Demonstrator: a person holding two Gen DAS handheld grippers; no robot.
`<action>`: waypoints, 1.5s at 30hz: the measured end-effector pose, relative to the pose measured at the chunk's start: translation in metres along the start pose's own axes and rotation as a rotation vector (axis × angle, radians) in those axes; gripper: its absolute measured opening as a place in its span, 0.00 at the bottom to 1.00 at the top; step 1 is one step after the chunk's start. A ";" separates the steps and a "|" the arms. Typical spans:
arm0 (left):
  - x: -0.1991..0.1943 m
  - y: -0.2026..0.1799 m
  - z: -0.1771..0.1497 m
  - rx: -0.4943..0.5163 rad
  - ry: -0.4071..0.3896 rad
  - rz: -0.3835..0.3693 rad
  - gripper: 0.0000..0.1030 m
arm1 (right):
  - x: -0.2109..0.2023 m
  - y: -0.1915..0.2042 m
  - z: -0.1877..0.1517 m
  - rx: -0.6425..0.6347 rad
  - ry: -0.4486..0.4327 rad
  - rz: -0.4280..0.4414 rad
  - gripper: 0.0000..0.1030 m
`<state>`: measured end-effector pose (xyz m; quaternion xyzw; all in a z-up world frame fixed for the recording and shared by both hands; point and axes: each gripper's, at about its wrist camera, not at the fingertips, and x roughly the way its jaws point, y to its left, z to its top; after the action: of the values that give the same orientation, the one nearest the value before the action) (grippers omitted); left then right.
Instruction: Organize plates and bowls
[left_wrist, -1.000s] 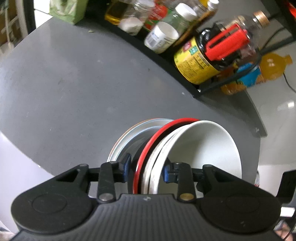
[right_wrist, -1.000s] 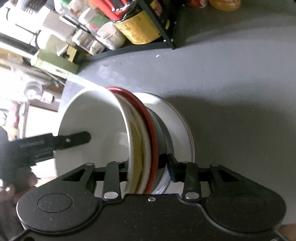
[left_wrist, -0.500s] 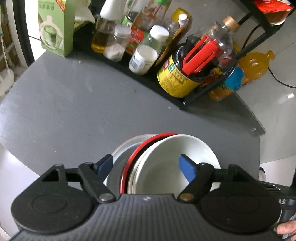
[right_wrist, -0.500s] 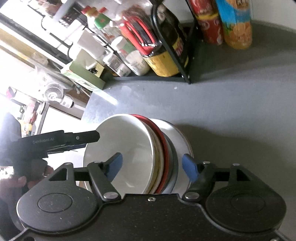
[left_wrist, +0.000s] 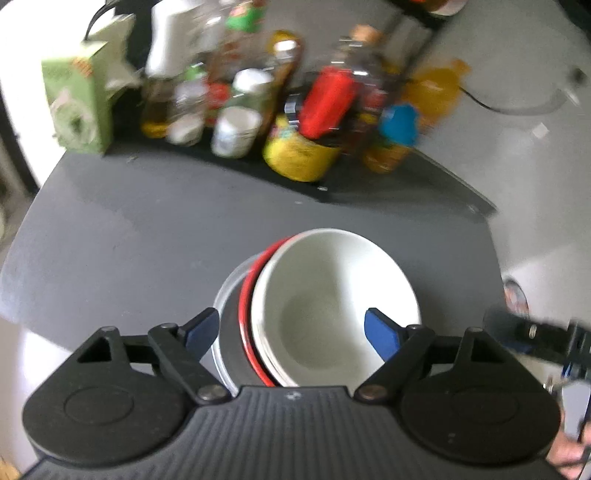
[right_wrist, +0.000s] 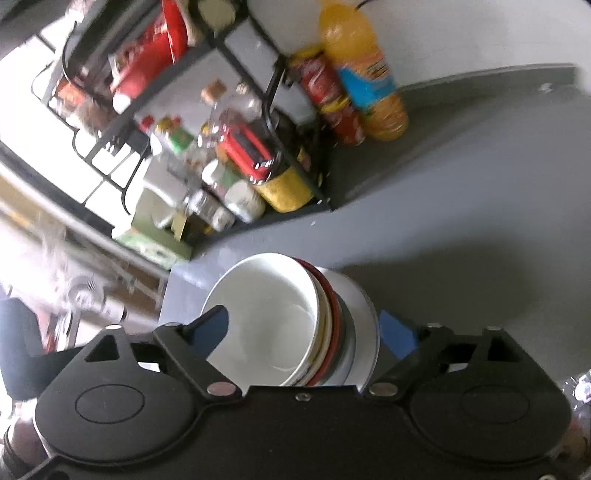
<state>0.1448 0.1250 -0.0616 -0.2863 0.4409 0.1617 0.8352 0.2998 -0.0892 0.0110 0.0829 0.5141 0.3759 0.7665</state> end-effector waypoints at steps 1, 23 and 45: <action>-0.004 -0.003 -0.002 0.036 -0.003 0.011 0.84 | -0.006 0.002 -0.006 0.007 -0.020 -0.017 0.87; -0.099 -0.017 -0.052 0.305 -0.037 -0.077 0.94 | -0.117 0.066 -0.114 0.112 -0.280 -0.270 1.00; -0.152 -0.045 -0.107 0.524 -0.087 -0.116 0.99 | -0.176 0.099 -0.195 0.106 -0.367 -0.511 1.00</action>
<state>0.0146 0.0206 0.0317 -0.0781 0.4140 0.0061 0.9069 0.0526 -0.1870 0.1007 0.0573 0.3901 0.1228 0.9108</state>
